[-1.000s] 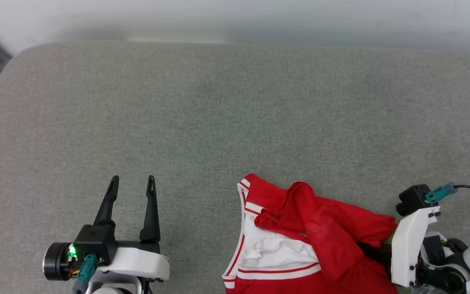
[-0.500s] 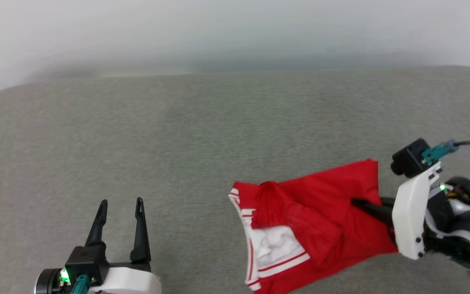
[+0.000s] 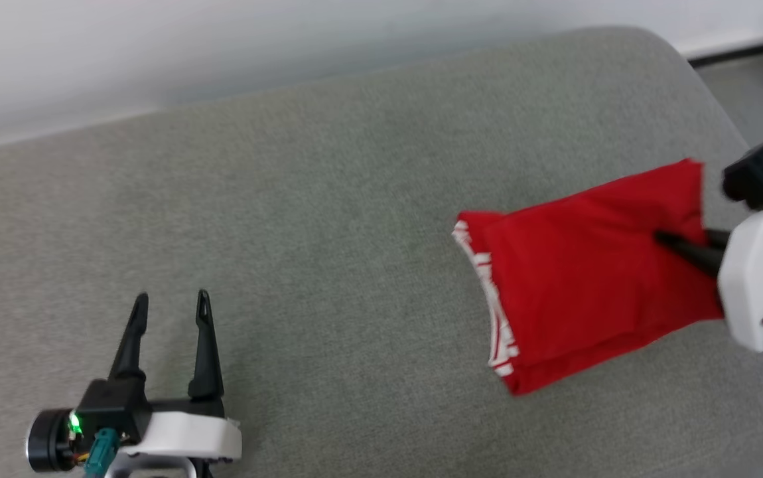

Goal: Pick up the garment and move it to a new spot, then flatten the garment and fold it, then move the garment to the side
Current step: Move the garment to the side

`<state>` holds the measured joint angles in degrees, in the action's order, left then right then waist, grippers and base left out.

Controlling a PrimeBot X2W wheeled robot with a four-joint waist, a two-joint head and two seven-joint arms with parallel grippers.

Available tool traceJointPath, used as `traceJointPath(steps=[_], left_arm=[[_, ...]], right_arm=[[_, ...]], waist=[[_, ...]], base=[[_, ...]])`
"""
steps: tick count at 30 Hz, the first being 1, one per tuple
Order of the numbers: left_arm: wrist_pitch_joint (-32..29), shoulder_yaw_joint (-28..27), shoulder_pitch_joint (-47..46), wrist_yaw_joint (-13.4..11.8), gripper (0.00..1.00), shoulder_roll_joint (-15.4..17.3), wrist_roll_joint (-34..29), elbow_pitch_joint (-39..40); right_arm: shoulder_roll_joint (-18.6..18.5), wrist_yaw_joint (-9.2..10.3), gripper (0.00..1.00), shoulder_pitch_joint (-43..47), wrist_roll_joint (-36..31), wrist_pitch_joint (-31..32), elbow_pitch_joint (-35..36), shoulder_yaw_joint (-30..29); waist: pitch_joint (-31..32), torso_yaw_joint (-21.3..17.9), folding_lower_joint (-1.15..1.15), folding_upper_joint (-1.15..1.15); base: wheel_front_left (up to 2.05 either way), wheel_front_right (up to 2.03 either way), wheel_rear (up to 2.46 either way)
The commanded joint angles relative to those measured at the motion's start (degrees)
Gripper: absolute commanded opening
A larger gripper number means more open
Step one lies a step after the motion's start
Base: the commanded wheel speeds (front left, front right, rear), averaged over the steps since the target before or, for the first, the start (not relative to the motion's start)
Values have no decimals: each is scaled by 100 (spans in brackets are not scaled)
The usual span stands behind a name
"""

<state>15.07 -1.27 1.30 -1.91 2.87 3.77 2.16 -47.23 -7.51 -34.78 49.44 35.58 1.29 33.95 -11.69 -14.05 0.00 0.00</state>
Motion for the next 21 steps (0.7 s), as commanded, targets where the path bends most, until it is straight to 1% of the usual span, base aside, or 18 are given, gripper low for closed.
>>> traceJointPath(steps=[1,5,6,10,17,21], left_arm=[[12,-65,-159,57,100,4,-63,36],[12,-144,-381,169,100,25,-162,137],[12,-144,-381,169,100,25,-162,137],[12,-207,-538,263,100,68,-219,248],[12,-264,-785,390,100,115,-265,395],[12,-288,-900,430,100,132,-283,449]], right_arm=[[-104,4,0,-176,-118,-114,-183,-79],[-427,4,0,-424,-557,-336,-704,-92],[-427,4,0,-424,-557,-336,-704,-92],[-534,5,0,-663,-927,-576,-1365,-184],[-510,5,0,-1114,-1243,-1026,-2644,-451],[-312,5,0,-1341,-1355,-1278,-3263,-556]], waist=[[-415,-309,0,0],[-794,-368,0,0],[-794,-368,0,0],[-1088,-369,0,0],[-1521,-286,0,0],[-1682,-231,0,0]], base=[[0,0,0],[0,0,0],[0,0,0],[0,0,0],[0,0,0],[0,0,0]])
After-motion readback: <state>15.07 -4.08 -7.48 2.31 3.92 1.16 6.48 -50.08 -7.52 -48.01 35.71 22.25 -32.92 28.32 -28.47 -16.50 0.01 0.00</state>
